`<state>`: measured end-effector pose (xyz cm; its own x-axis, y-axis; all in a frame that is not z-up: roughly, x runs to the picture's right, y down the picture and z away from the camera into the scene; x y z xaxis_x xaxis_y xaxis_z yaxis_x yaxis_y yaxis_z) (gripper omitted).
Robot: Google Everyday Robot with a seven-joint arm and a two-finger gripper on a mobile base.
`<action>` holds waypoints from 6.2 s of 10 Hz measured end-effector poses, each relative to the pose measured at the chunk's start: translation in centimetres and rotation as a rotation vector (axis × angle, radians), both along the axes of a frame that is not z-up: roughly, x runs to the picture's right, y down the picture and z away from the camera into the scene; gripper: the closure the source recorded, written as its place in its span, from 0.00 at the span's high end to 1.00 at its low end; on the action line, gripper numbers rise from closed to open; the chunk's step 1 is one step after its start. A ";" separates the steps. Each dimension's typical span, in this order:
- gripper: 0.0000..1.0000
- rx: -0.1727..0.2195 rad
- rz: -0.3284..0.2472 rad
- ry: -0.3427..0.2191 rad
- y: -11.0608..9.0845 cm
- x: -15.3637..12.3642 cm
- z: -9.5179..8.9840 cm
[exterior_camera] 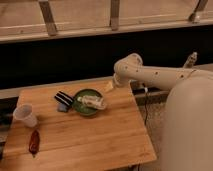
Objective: Place the pepper in the ceramic cup
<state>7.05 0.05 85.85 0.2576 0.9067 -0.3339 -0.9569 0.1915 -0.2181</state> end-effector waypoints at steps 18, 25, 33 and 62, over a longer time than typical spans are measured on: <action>0.80 0.000 0.000 0.000 0.0 0.0 0.0; 0.80 0.062 -0.138 -0.189 -1.7 -7.3 -3.3; 0.80 0.037 -0.245 -0.185 0.2 -18.7 -4.3; 0.80 0.004 -0.550 -0.522 13.3 -39.1 -12.9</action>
<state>-32.08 13.39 72.98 0.7968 0.6028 -0.0415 -0.4959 0.6131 -0.6150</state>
